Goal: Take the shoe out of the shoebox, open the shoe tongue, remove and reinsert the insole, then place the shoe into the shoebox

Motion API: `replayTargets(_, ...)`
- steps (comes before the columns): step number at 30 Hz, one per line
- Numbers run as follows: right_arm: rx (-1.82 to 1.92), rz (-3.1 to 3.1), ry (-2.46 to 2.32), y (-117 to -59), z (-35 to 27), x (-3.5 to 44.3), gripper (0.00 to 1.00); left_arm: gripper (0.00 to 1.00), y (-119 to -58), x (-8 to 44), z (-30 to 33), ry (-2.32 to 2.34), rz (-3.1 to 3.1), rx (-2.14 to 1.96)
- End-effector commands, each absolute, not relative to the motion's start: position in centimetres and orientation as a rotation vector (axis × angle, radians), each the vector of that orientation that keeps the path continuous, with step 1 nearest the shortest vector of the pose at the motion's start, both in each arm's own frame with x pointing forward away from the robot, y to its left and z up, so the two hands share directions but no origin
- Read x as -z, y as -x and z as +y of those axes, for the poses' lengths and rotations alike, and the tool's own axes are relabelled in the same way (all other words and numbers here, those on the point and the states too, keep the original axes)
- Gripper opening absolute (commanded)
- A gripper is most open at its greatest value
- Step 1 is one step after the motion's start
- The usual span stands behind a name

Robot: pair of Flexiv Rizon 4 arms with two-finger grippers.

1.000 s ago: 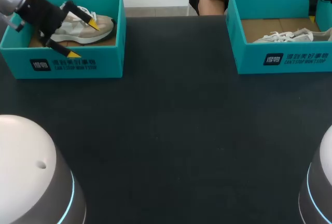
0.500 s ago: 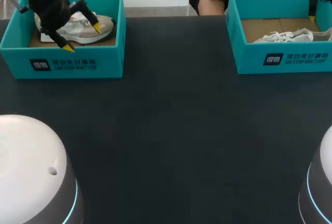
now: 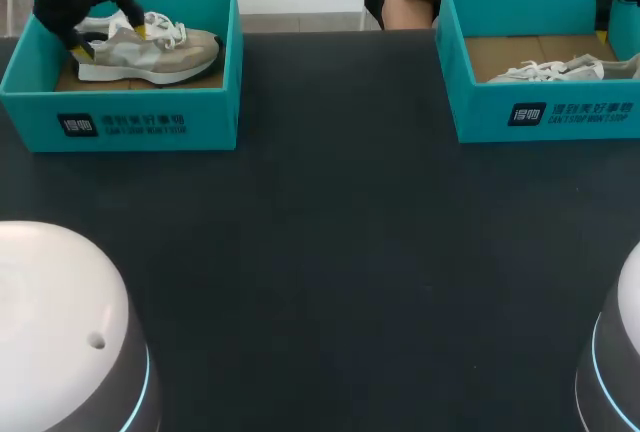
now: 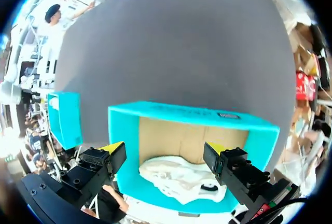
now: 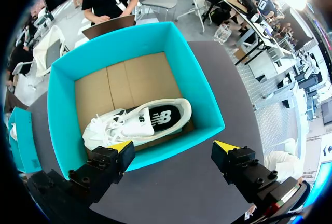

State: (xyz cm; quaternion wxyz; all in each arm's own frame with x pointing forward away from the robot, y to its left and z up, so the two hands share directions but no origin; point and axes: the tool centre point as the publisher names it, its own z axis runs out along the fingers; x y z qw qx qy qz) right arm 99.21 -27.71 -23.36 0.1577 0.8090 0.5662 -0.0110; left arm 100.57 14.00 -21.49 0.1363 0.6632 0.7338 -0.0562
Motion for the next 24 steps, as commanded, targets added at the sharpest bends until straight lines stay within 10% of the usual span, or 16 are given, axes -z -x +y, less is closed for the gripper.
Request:
replayTargets(1,0.030,1.619,-2.313,-99.1,-27.7,23.4,1.00,1.00,-105.7,22.2,15.7,-2.051,2.027,0.137)
replayTargets(24,0.030,1.619,-2.313,-99.1,-27.7,23.4,1.00,1.00,-108.2,22.5,19.4,-2.163,1.863,-0.073)
